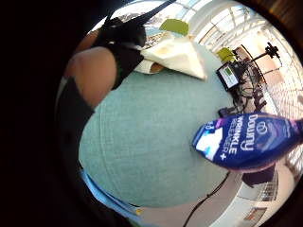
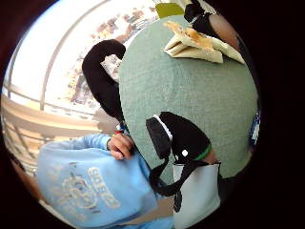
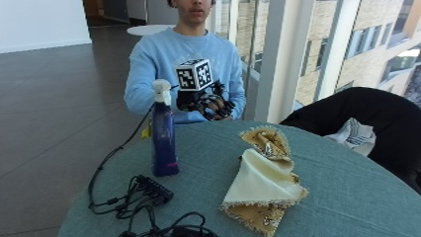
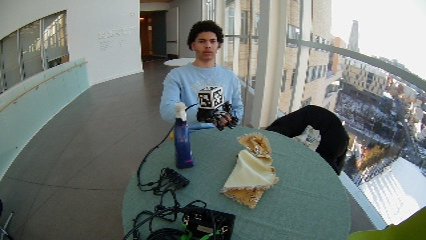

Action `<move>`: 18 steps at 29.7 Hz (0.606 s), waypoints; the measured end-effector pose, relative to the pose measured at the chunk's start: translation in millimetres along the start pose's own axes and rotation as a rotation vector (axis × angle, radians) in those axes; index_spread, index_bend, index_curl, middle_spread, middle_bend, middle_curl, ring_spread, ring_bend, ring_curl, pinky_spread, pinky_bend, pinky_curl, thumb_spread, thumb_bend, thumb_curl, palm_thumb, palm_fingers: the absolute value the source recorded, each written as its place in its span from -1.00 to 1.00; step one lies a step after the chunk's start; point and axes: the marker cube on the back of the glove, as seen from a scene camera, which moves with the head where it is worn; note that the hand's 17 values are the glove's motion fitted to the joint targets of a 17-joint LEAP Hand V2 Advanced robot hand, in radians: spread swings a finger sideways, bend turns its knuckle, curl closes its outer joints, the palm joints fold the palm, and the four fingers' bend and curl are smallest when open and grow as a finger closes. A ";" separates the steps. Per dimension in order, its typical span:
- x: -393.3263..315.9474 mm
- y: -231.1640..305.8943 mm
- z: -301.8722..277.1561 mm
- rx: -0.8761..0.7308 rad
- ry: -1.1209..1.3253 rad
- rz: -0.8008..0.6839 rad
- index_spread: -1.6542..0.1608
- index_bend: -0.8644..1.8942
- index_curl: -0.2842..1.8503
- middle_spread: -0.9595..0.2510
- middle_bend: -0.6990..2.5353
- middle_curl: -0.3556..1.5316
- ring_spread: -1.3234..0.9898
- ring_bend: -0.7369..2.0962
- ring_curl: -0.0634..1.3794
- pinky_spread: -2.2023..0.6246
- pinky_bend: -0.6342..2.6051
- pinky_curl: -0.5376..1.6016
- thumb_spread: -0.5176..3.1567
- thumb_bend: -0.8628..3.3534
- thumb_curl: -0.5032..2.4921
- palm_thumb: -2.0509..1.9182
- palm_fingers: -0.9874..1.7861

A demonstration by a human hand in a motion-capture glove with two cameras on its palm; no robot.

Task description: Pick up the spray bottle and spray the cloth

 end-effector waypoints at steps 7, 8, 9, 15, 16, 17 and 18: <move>27.9 46.7 -14.1 0.087 -0.083 0.111 0.37 -0.27 -0.44 0.49 -0.46 -0.27 0.15 -0.33 -0.55 0.75 -0.42 -0.20 -0.11 -0.60 -0.49 0.33 0.12; 32.4 50.2 -15.3 0.099 -0.096 0.128 0.37 -0.28 -0.44 0.49 -0.45 -0.27 0.15 -0.33 -0.55 0.75 -0.42 -0.20 -0.11 -0.60 -0.49 0.32 0.12; 37.7 56.9 -16.5 0.114 -0.112 0.143 0.37 -0.28 -0.44 0.49 -0.45 -0.27 0.15 -0.32 -0.54 0.75 -0.42 -0.19 -0.11 -0.60 -0.49 0.32 0.12; 65.4 109.1 -21.6 0.191 -0.199 0.200 0.36 -0.28 -0.45 0.49 -0.45 -0.26 0.15 -0.31 -0.53 0.75 -0.41 -0.19 -0.12 -0.60 -0.49 0.31 0.12; 68.9 116.3 -22.9 0.199 -0.224 0.211 0.36 -0.28 -0.46 0.49 -0.45 -0.26 0.15 -0.31 -0.52 0.75 -0.41 -0.19 -0.12 -0.60 -0.49 0.31 0.12; 73.4 123.9 -24.3 0.216 -0.253 0.224 0.36 -0.28 -0.46 0.49 -0.45 -0.26 0.15 -0.31 -0.52 0.75 -0.41 -0.18 -0.12 -0.60 -0.49 0.31 0.12; 78.3 130.5 -25.6 0.242 -0.283 0.240 0.36 -0.28 -0.46 0.49 -0.45 -0.26 0.15 -0.31 -0.52 0.75 -0.41 -0.18 -0.12 -0.60 -0.49 0.31 0.12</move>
